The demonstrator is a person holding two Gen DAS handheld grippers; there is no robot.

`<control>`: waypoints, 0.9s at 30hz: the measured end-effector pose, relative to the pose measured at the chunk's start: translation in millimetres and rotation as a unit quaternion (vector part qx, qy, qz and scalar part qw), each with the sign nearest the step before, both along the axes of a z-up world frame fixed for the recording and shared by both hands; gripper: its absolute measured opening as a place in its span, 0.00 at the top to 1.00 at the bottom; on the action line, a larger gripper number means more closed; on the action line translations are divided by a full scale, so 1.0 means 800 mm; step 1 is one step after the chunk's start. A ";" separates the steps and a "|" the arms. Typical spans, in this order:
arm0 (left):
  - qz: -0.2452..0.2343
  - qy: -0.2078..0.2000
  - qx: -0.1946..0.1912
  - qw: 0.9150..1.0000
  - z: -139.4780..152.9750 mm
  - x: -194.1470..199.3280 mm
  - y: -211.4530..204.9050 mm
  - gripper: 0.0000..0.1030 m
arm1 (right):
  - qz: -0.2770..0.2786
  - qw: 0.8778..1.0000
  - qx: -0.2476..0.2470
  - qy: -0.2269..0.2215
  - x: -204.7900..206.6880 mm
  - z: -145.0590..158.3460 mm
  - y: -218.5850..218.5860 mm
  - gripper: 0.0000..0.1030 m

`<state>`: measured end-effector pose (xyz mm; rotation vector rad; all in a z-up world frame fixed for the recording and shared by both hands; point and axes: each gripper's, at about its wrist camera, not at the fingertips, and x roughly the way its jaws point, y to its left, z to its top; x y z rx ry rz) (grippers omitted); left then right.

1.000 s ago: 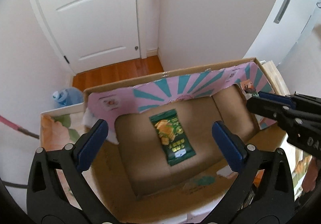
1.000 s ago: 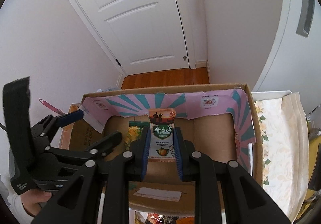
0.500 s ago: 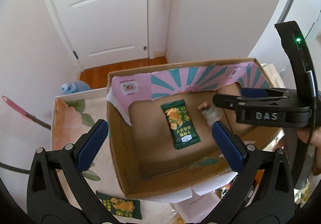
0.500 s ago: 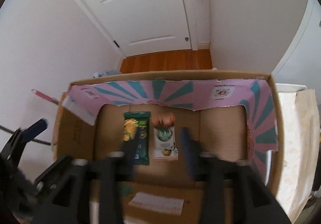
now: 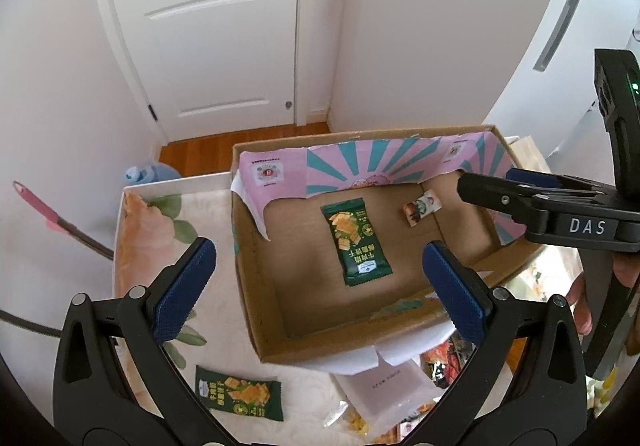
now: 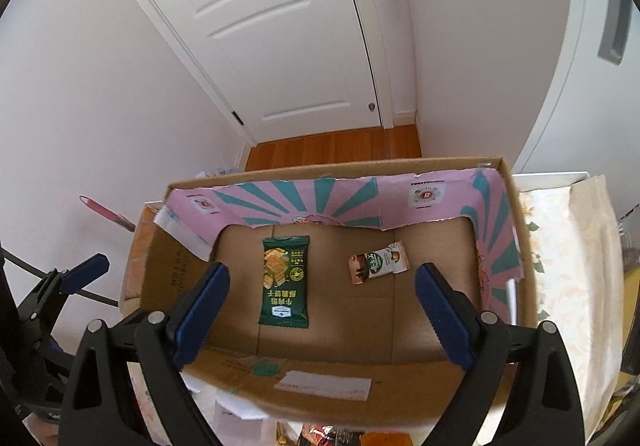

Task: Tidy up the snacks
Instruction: 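Withdraw both tools from the box back over the snacks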

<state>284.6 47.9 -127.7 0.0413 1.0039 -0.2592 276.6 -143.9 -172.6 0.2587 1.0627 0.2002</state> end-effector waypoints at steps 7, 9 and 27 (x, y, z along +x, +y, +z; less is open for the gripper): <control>0.008 -0.016 -0.015 1.000 0.025 -0.027 0.009 0.00 | -0.011 1.000 -0.009 -0.024 -0.038 0.033 -0.008 0.11; 0.015 -0.024 -0.014 1.000 0.033 -0.038 0.012 0.00 | -0.011 0.999 -0.010 -0.033 -0.049 0.042 -0.010 0.11; 0.097 -0.031 -0.021 0.995 0.058 -0.179 0.026 0.00 | 0.046 0.990 -0.051 -0.126 -0.190 0.099 -0.018 0.11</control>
